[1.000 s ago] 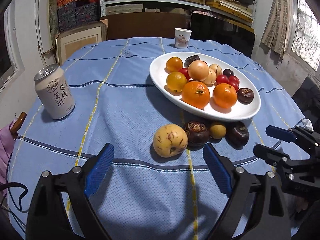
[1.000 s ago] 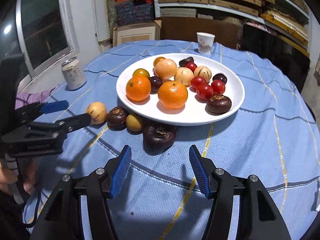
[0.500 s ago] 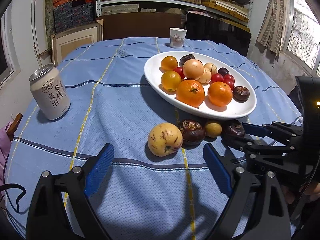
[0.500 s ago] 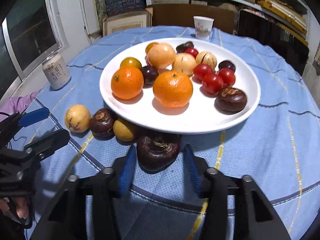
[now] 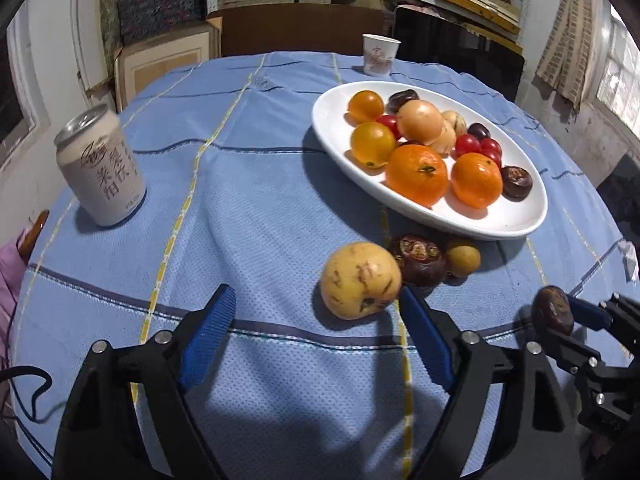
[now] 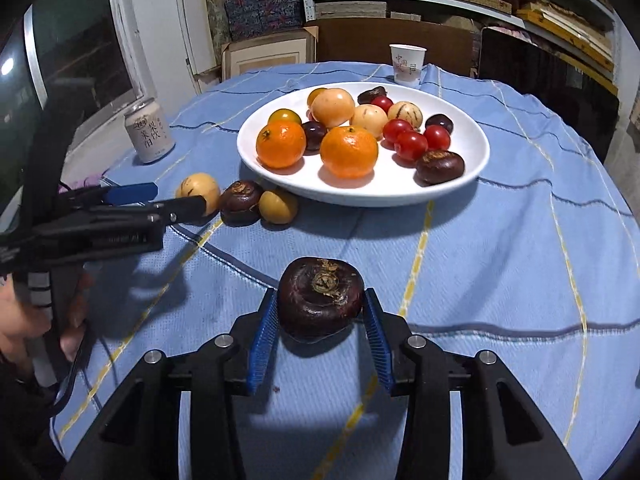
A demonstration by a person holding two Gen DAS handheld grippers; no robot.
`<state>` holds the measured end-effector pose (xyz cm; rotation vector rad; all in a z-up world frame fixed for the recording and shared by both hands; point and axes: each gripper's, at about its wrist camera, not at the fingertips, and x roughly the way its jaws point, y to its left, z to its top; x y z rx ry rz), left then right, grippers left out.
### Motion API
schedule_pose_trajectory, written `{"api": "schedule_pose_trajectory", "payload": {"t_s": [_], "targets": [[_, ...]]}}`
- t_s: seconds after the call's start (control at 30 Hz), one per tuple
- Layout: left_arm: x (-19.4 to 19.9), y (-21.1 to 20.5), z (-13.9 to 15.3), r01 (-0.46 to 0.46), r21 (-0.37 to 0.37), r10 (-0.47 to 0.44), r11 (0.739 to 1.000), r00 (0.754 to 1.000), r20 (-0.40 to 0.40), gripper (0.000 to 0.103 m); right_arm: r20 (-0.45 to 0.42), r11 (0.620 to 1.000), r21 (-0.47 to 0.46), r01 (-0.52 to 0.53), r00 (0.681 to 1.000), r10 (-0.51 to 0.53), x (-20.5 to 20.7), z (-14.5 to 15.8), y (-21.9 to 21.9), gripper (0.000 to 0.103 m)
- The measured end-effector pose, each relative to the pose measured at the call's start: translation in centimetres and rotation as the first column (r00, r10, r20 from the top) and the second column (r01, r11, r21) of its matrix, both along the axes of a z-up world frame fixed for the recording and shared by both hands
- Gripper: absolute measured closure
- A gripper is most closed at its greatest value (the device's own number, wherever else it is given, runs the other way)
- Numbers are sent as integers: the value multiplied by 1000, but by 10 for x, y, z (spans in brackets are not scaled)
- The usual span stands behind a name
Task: Organize fruits
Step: 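Grasp a speckled pale yellow fruit with the left tool while the right tool grasps a dark plum, then carry the speckled fruit and plum onto the white plate and open both tools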
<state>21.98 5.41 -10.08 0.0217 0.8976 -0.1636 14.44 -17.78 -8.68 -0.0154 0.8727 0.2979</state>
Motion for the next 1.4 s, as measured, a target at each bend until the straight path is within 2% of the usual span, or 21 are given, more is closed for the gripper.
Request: {"api": "schedule_pose_trajectory", "payload": {"t_s": [0.07,0.23,0.33,0.4,0.43,0.47,0.57,0.67,0.93,1.17,1.4], "targets": [[3,1,-1,-5,-17,4,1000,1000,-9,21,-2,1000,18,3,1000,-3,0,0,-4,60],[11,-15,-7,1,57,-1,998,1000,-8,21,-1,999,30,-10,1000,10,1,0,-1,60],[16,-16,-7,-4,54,4,999,1000,-8,21,-2,999,36,-8,1000,8,0,0,-1,60],[13,-15,-7,10,33,-10,999,1000,-8,44,-3,999,41,-2,1000,2,1,0,-3,60],[11,-17,-8,20,41,-20,999,1000,-11,62,-3,999,47,0,1000,1,1,0,-4,60],[8,-18,-8,25,55,-25,998,1000,-7,62,-1,999,53,2,1000,-1,0,0,-5,60],[1,-19,-5,50,30,-50,998,999,-2,62,11,998,58,1,1000,-2,-1,2,-6,60],[-12,-22,6,56,21,-57,998,998,39,62,40,998,55,-2,999,0,-5,7,-7,60],[-41,-66,37,138,65,-143,988,985,94,62,100,998,57,27,994,-33,-9,30,-29,60],[-39,-99,70,186,61,-193,981,971,142,62,172,996,38,86,981,-91,-11,59,-66,60],[-23,-127,92,212,71,-221,975,960,174,62,198,995,18,101,975,-102,13,81,-81,60]]}}
